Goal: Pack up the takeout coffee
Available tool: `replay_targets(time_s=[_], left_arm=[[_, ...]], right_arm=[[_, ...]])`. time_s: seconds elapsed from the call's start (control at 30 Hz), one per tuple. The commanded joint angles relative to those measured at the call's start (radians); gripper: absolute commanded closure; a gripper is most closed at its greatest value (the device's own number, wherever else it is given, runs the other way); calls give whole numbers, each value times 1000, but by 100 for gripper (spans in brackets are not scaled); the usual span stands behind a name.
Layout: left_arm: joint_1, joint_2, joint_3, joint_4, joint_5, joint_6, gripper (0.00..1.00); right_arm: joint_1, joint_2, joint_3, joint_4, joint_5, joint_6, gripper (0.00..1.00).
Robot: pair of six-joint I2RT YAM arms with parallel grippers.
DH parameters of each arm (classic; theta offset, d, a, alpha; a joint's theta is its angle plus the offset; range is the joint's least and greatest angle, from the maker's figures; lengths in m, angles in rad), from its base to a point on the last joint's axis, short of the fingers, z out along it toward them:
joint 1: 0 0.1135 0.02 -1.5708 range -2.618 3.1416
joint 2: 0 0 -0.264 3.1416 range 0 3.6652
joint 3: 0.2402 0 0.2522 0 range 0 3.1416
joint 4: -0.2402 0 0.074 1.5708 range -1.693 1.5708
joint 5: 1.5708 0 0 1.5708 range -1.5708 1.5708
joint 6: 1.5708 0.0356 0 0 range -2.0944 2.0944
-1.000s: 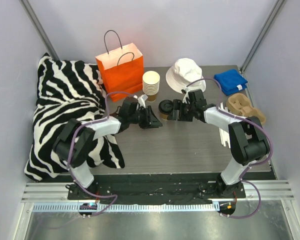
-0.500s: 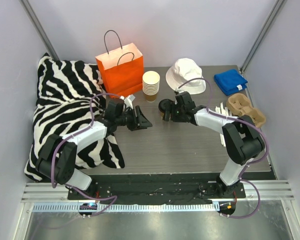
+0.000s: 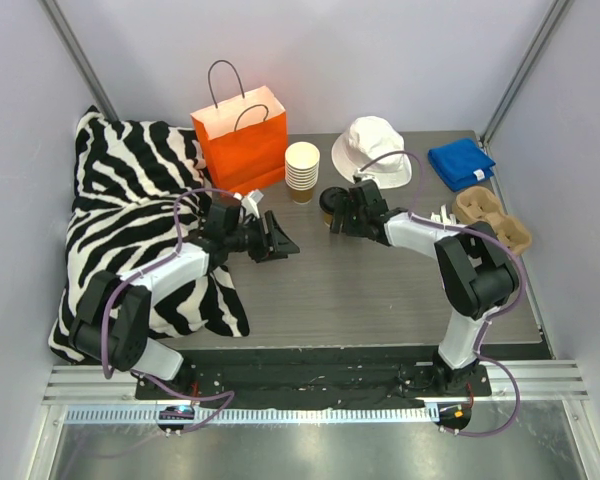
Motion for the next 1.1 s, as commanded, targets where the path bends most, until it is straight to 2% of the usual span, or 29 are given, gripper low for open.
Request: replay_targets(time_s=[0.0,0.33,0.47,0.57,0.7,0.73,0.83,0.93,1.07], left_arm=[[13,-40,-10,-10,31,25,44],[42,-80,-30,-48,47,57,40],[53,-112,-29,-80,68,87,37],[58,-155,-24,-117,86,129,32],[59,-229,-15,-173,96,204,24],[59,-241,-15,-183,93,230,19],[62,-288,-1,-242,90,270,14],[69,-336,25,-321,88,328,13],[73,-391,74,-409,88,408,7]], right_arm=[[-32,31,56,127,4,13,29],[-54,122,140,210,-46,-27,29],[-61,104,162,197,-103,-67,29],[-71,33,174,125,-183,-128,28],[-92,-79,183,-68,-313,-223,24],[-101,-105,180,-100,-323,-245,23],[-118,-198,178,-235,-381,-329,20],[-176,-277,182,-364,-437,-392,18],[-346,-323,227,-577,-531,-474,16]])
